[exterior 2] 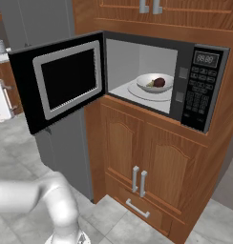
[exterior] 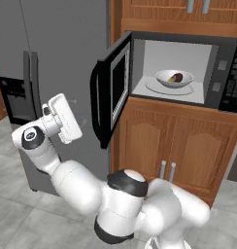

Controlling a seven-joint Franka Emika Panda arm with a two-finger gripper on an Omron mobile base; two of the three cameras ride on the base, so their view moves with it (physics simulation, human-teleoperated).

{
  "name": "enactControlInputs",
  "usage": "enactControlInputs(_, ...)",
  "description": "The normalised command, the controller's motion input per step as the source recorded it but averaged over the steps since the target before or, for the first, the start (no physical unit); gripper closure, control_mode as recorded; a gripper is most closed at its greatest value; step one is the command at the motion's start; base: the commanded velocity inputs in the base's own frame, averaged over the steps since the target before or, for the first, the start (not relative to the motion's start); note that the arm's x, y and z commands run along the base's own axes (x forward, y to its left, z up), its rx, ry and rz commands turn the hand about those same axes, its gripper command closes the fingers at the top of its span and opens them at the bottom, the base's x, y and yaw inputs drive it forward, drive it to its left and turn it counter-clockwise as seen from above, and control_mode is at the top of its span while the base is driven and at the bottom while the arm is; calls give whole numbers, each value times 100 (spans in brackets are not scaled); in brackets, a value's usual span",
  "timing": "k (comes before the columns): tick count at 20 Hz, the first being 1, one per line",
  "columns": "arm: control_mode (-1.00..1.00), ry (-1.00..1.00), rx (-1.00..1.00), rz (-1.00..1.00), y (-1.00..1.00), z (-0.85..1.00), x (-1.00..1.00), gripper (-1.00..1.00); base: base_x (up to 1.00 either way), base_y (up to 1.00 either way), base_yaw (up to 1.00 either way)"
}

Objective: Place the bowl containing the potato and mushroom in the microwave. Close the microwave door and press the start button to microwave the meal.

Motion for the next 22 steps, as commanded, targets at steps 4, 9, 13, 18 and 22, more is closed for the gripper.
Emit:
enactControlInputs(4,-100,0,-6,-26,5,0,41,-100,0,0,0)
enactControlInputs(9,-100,3,0,-21,-36,0,13,-100,0,0,0)
enactControlInputs(13,-100,1,0,-13,-72,0,-3,-100,0,0,0)
enactControlInputs(18,-100,-8,4,-3,-100,0,-83,-100,0,0,0)
enactControlInputs(22,-100,-23,7,2,-100,0,-100,-100,0,0,0)
